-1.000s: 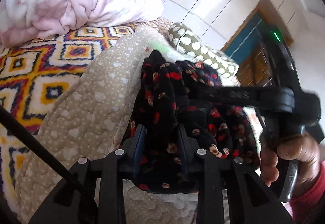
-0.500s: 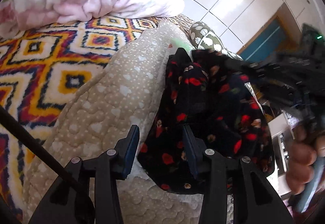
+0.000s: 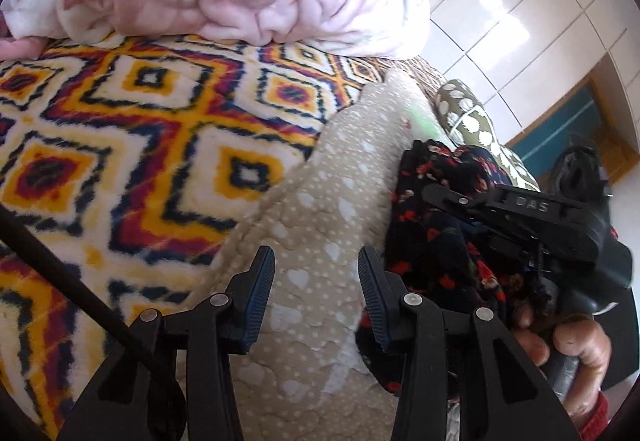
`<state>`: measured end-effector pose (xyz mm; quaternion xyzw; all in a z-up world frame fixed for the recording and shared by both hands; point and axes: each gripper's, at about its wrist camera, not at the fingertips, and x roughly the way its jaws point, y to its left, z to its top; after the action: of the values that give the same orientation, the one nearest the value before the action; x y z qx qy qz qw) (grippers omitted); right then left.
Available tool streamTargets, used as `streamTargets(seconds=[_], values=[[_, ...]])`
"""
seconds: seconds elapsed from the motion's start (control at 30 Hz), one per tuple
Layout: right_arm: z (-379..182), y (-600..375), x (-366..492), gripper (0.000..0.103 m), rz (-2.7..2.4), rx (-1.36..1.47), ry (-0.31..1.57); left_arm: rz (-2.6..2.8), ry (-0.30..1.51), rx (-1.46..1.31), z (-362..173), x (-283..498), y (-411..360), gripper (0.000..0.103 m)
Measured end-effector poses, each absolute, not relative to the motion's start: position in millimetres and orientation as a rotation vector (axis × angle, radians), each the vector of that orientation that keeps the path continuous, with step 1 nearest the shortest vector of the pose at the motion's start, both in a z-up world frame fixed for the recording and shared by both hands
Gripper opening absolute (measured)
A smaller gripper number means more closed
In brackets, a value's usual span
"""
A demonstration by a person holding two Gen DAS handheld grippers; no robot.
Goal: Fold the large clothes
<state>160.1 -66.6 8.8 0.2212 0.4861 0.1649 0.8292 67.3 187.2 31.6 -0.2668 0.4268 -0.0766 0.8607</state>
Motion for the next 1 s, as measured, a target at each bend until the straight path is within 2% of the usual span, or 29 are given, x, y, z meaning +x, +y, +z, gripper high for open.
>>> streamTargets(seconds=[0.07, 0.1, 0.13, 0.2, 0.27, 0.33, 0.4, 0.47, 0.67, 0.8, 0.9, 0.97, 1.0], values=[[20.8, -64.1, 157.9, 0.017, 0.348, 0.419, 1.035, -0.159, 0.893, -0.562, 32.6, 67.5, 187.0, 0.041], [30.5, -64.9, 154.8, 0.028, 0.366, 0.402, 1.028, -0.158, 0.889, -0.561, 33.3, 67.4, 187.1, 0.041], [41.3, -68.6, 150.0, 0.044, 0.389, 0.399, 1.009, -0.159, 0.881, -0.56, 34.5, 67.2, 186.9, 0.041], [63.9, -79.4, 135.2, 0.054, 0.435, 0.418, 0.948, -0.163, 0.87, -0.555, 36.6, 66.2, 184.6, 0.042], [84.8, -98.0, 118.0, 0.055, 0.48, 0.445, 0.887, -0.168, 0.866, -0.55, 37.2, 66.5, 181.0, 0.045], [98.7, -127.8, 101.9, 0.074, 0.466, 0.465, 0.827, -0.185, 0.869, -0.553, 36.9, 66.6, 176.4, 0.047], [99.3, -164.6, 91.5, 0.086, 0.398, 0.487, 0.791, -0.207, 0.871, -0.556, 36.9, 66.5, 172.7, 0.05], [86.5, -203.2, 85.7, 0.086, 0.292, 0.502, 0.79, -0.217, 0.865, -0.556, 37.4, 65.9, 169.6, 0.057], [1.9, -280.9, 79.9, 0.087, 0.215, 0.785, 0.878, -0.249, 0.886, -0.549, 30.7, 71.1, 158.5, 0.063], [-47.5, -274.1, 98.3, 0.097, 0.422, 1.045, 0.887, -0.237, 0.905, -0.513, 23.2, 77.2, 148.0, 0.068], [-41.9, -250.9, 112.6, 0.102, 0.41, 0.924, 0.879, -0.226, 0.913, -0.488, 20.2, 80.2, 142.4, 0.069], [-38.8, -243.3, 122.1, 0.096, 0.412, 0.882, 0.913, -0.228, 0.908, -0.476, 20.9, 80.1, 138.4, 0.069], [-37.8, -244.9, 122.2, 0.082, 0.427, 0.894, 0.917, -0.236, 0.905, -0.478, 21.5, 79.8, 135.7, 0.068]])
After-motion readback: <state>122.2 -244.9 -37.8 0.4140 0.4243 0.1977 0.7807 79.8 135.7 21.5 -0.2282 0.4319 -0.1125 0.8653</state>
